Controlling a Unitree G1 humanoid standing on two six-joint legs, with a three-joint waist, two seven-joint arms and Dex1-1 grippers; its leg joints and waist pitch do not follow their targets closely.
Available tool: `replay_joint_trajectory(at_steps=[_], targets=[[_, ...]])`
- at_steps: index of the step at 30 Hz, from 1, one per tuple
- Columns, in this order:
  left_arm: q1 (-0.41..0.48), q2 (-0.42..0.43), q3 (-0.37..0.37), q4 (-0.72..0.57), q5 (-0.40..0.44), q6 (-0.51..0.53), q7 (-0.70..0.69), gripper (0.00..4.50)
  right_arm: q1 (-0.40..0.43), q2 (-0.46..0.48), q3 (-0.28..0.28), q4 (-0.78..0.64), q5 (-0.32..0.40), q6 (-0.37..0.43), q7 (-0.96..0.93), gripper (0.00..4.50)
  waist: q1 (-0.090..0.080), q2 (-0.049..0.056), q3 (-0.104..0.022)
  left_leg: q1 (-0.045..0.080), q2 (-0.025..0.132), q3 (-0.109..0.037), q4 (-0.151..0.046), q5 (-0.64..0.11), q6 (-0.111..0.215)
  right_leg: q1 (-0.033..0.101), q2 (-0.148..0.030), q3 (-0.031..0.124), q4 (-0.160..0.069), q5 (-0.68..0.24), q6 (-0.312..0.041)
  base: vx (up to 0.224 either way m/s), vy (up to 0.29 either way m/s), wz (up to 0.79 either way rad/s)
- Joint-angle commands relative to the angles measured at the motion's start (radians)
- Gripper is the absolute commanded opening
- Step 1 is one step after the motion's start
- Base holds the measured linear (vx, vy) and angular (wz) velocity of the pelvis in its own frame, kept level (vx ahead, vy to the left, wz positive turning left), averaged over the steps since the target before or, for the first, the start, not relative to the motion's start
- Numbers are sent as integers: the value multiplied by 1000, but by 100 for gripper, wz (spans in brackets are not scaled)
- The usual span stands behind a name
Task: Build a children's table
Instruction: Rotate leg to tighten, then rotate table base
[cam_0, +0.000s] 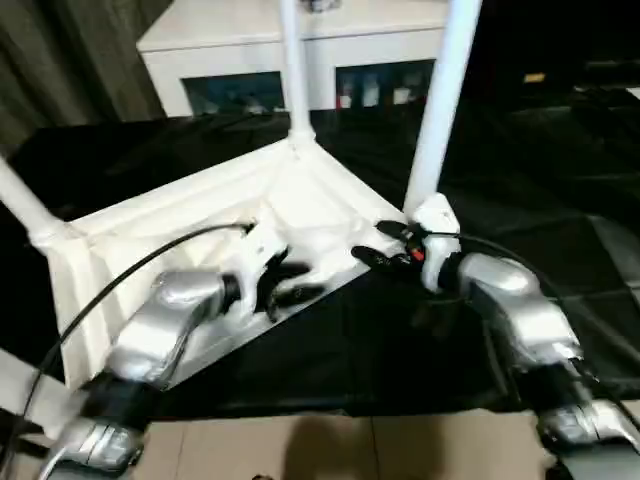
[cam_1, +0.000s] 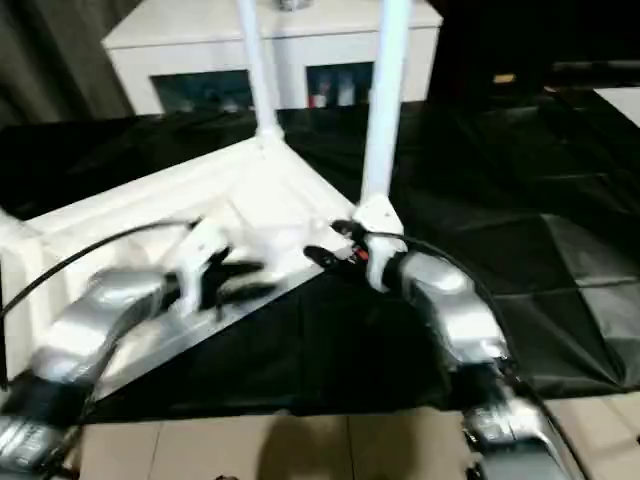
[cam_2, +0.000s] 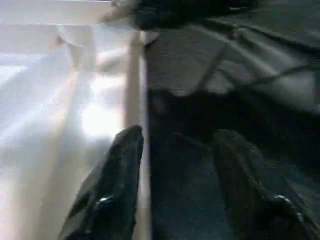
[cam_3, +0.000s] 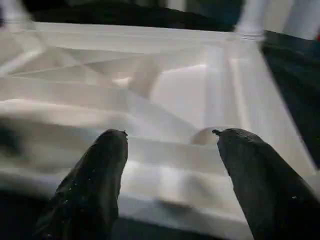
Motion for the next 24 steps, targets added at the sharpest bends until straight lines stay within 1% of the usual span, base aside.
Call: replay_joint_trajectory(at_steps=[1,2,3,4,5,6,7,8,9,10,11,12,13,14,15,16,18,19,21,22,24], targets=[[19,5,14,-76,-23,57,26,289,-51,6,-33,91,-21,-35,-73,319,-2,-16,-72,36,46,-16,-74,-127,55,38,-34,21,-46,-75,-251,0,0,0],[31,2,23,-103,-29,78,36,289,-75,5,-41,139,-31,-49,-104,319,-2,-19,-72,36,42,-14,-73,-111,59,38,-31,19,-48,-60,-252,0,0,0],[45,-2,34,-126,-43,96,42,300,-106,3,-60,199,-34,-65,-147,319,-2,-20,-74,35,43,-14,-70,-99,59,40,-35,19,-44,-45,-260,0,0,0],[46,-3,35,-129,-45,99,43,300,-110,3,-63,207,-35,-67,-151,319,-3,-21,-73,33,40,-13,-70,-98,65,41,-32,19,-46,-43,-261,0,0,0],[62,-3,43,-160,-64,123,51,312,-147,1,-88,283,-37,-93,-194,319,-3,-20,-74,34,41,-13,-67,-92,70,40,-35,20,-43,-39,-265,0,0,0],[66,-1,43,-170,-68,130,55,325,-163,0,-101,316,-35,-109,-211,319,-2,-21,-73,34,39,-12,-68,-91,74,40,-32,19,-46,-43,-264,0,0,0],[68,1,41,-177,-72,135,54,339,-181,-3,-114,347,-30,-122,-226,319,2,-21,-74,37,40,-10,-65,-94,77,38,-32,19,-45,-47,-265,0,0,0],[71,3,40,-188,-77,143,53,339,-205,-7,-131,389,-24,-139,-246,319,10,-21,-74,39,39,-8,-64,-88,80,38,-31,19,-46,-48,-260,0,0,0],[71,3,40,-188,-77,143,53,357,-206,-7,-131,391,-23,-139,-247,319,11,-22,-75,37,38,-9,-64,-79,85,39,-29,18,-43,-37,-259,0,0,0],[72,3,40,-191,-80,146,52,357,-214,-9,-137,404,-21,-143,-255,319,13,-22,-75,37,37,-8,-62,-76,88,39,-28,18,-42,-33,-258,0,0,0],[75,1,41,-202,-92,154,51,370,-233,-15,-159,444,-10,-154,-281,319,14,-16,-77,36,37,-9,-61,-68,91,40,-30,17,-39,-22,-257,0,0,0],[76,0,41,-207,-97,158,52,378,-242,-19,-166,463,-9,-160,-296,319,12,-21,-77,36,36,-8,-60,-70,93,39,-28,16,-40,-21,-257,0,0,0],[76,-1,41,-213,-101,163,52,392,-251,-25,-171,486,-12,-169,-313,319,11,-21,-77,35,36,-10,-61,-75,92,40,-29,16,-39,-26,-261,0,0,0],[78,-1,40,-224,-113,174,52,401,-270,-38,-182,534,-17,-192,-347,319,14,-21,-75,39,37,-7,-62,-105,84,38,-29,15,-44,-54,-262,0,0,0],[78,-1,40,-224,-113,174,52,410,-270,-38,-182,534,-17,-192,-347,319,14,-21,-75,39,37,-7,-62,-105,84,38,-29,15,-44,-54,-262,0,0,0],[80,-1,40,-231,-117,179,54,410,-278,-44,-190,555,-16,-201,-361,319,14,-22,-74,37,36,-7,-62,-117,81,38,-28,15,-44,-64,-260,0,0,0],[81,1,38,-237,-123,184,59,427,-291,-54,-201,588,-22,-216,-384,319,14,-22,-72,39,36,-6,-63,-143,74,36,-29,14,-47,-96,-254,0,0,0],[81,1,38,-239,-124,186,61,445,-295,-58,-204,597,-24,-220,-391,319,14,-22,-72,40,37,-6,-64,-161,66,35,-28,14,-47,-114,-247,0,0,0],[84,0,40,-253,-145,197,54,449,-306,-89,-220,653,-36,-235,-448,319,10,-21,-70,34,36,-8,-66,-185,52,37,-29,13,-47,-142,-236,0,0,0],[84,0,40,-253,-145,197,54,449,-306,-89,-220,653,-36,-235,-448,319,9,-22,-70,34,36,-8,-66,-192,47,35,-30,13,-47,-146,-237,0,0,0],[84,0,42,-255,-152,200,50,449,-308,-96,-223,663,-37,-236,-461,319,8,-23,-67,37,34,-7,-66,-233,38,31,-28,14,-51,-178,-228,0,0,0]])
